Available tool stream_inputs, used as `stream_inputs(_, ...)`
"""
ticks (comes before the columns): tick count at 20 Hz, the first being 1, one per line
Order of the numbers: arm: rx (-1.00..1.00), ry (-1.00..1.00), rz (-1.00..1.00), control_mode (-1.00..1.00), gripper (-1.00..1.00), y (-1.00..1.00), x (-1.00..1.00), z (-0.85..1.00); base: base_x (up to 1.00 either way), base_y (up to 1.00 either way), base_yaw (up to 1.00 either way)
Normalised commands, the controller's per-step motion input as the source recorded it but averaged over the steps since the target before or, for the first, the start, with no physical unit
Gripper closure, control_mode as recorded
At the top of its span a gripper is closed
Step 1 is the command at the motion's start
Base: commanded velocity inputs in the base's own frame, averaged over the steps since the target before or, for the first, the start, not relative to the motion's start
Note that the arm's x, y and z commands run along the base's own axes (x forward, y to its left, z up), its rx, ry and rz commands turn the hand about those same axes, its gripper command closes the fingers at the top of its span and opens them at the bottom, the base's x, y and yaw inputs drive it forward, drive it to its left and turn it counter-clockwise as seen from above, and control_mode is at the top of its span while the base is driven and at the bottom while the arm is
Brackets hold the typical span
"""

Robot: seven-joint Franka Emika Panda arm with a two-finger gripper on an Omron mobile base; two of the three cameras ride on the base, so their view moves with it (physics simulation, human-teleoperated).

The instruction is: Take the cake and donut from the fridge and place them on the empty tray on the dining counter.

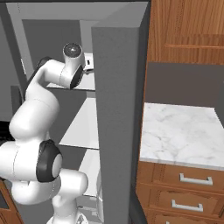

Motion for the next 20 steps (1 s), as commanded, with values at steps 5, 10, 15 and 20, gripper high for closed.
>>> stream_inputs(5, 0.0, 0.0, 0.0, -1.0, 1.0, 0.0, 0.31, -0.03, 0.0, 0.0, 0.0)
stream_inputs(10, 0.0, 0.0, 0.0, -1.0, 1.0, 0.02, 0.17, -0.02, 0.0, 0.0, 0.0)
stream_inputs(15, 0.0, 0.0, 0.0, -1.0, 1.0, 0.0, 0.04, -0.01, 0.0, 0.0, 0.0)
stream_inputs(20, 0.0, 0.0, 0.0, -1.0, 1.0, 0.0, -0.02, 0.0, 0.0, 0.0, 0.0)
